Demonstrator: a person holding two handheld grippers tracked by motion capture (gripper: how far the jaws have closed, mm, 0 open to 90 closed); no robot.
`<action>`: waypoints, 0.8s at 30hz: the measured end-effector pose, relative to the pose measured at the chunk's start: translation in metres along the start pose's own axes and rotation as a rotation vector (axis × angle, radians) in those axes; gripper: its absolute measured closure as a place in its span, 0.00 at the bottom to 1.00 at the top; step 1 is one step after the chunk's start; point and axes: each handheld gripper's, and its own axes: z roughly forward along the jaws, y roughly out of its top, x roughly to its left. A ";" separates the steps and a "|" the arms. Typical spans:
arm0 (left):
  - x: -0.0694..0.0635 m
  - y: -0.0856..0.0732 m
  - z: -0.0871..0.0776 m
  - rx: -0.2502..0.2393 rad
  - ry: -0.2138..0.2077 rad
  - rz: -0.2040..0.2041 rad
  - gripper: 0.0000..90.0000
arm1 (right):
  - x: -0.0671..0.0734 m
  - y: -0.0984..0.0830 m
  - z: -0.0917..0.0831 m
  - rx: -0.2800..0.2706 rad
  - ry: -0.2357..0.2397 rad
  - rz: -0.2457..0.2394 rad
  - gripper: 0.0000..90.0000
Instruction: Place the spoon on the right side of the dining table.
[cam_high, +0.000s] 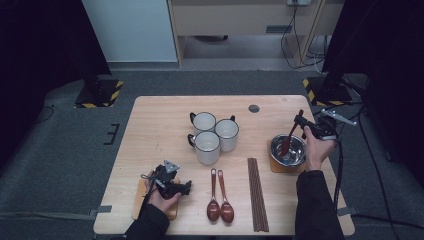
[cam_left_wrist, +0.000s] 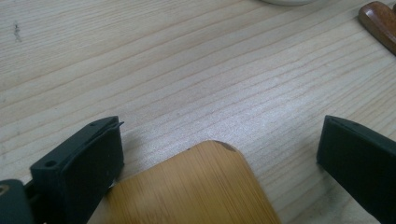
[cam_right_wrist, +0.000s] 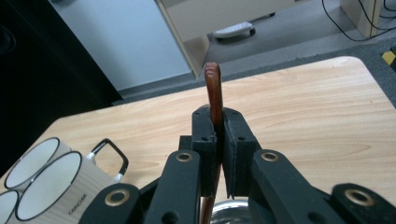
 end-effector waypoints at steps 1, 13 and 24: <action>0.000 0.000 0.000 0.000 0.000 0.000 0.00 | 0.000 0.000 0.000 0.004 -0.001 -0.001 0.94; 0.000 0.000 0.000 0.000 0.000 0.000 0.00 | -0.006 -0.007 0.004 0.046 -0.028 -0.002 0.94; 0.000 0.000 0.000 0.000 0.000 0.000 0.00 | -0.013 -0.011 -0.002 0.068 -0.049 -0.018 0.88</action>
